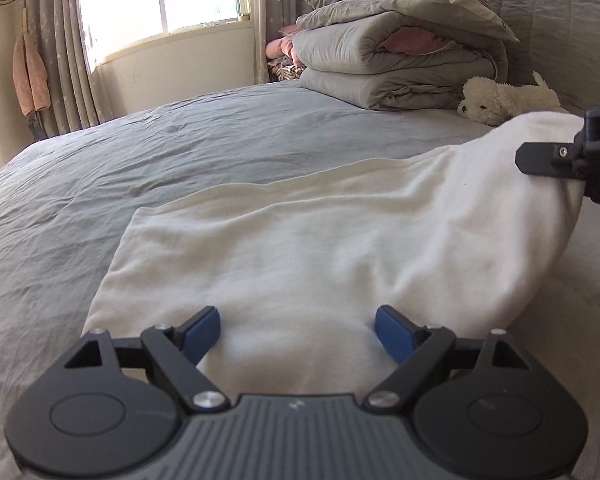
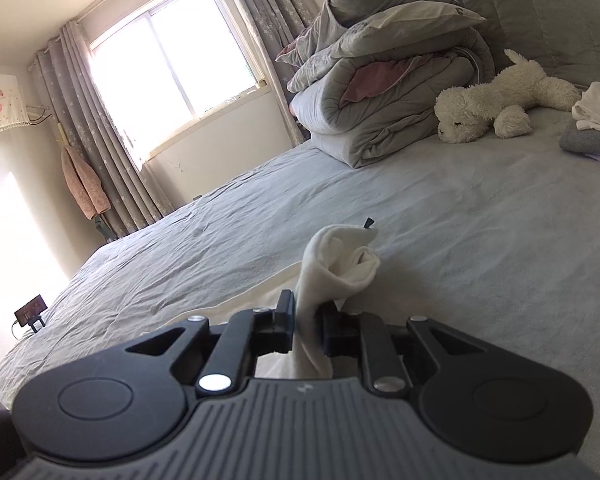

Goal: Fold clothes
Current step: 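Lift the grasped side edge up with the right gripper, then fold the side edge over the sweatshirt body with the right gripper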

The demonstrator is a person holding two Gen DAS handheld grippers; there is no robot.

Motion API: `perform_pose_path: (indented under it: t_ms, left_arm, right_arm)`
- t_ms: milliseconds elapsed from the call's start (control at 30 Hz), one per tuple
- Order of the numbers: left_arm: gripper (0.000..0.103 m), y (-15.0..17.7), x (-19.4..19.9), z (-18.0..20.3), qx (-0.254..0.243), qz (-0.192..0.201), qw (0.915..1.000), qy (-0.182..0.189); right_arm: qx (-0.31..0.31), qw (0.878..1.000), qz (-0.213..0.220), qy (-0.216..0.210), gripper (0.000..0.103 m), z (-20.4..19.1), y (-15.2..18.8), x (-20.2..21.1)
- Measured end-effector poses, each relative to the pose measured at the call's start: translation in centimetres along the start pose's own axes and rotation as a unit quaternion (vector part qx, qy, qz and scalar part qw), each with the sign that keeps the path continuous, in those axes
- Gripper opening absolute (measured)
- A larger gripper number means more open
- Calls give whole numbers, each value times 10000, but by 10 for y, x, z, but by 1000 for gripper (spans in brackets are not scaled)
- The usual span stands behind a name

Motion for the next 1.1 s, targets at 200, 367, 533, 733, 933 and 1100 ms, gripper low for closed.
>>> perform_pose_path:
  t_ms: [200,367,533,733,933,1100]
  left_arm:
    - [86,-2,9,-9,183,1,9994,295]
    - [87,6,17,7,-360,-78,9990,247]
    - [89,7,14,7,-148,-206,9995,178]
    - [89,2,24,-6,252,-25,9993,265]
    - [89,8,14,10,-25,-142,9998,119]
    - [89,5,19,-9,335,-213,9986,350]
  right_arm:
    - [-175,9998,-4,113,18,8,-4,-3]
    - [-315,9993,-50,196,18,14,-4,-6]
    - [-284,9994,-88,167,18,11,-2,-3]
    - [-351,9991,-99,217,18,15,-3,-3]
    - [-356,9991,-132,194,18,15,-3,-3]
    - [-280,9994,-83,192,18,14,-4,-3]
Point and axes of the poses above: each gripper's, at about its wrist camera, not at the fingertips, and x roughly against the way its jaws point, z to its right, y to its underside, the point moved 6 cm from there along -x, roughly the way its jaws point, and after that the axes turned 14 degrees about -x, right-handed, at the moved point
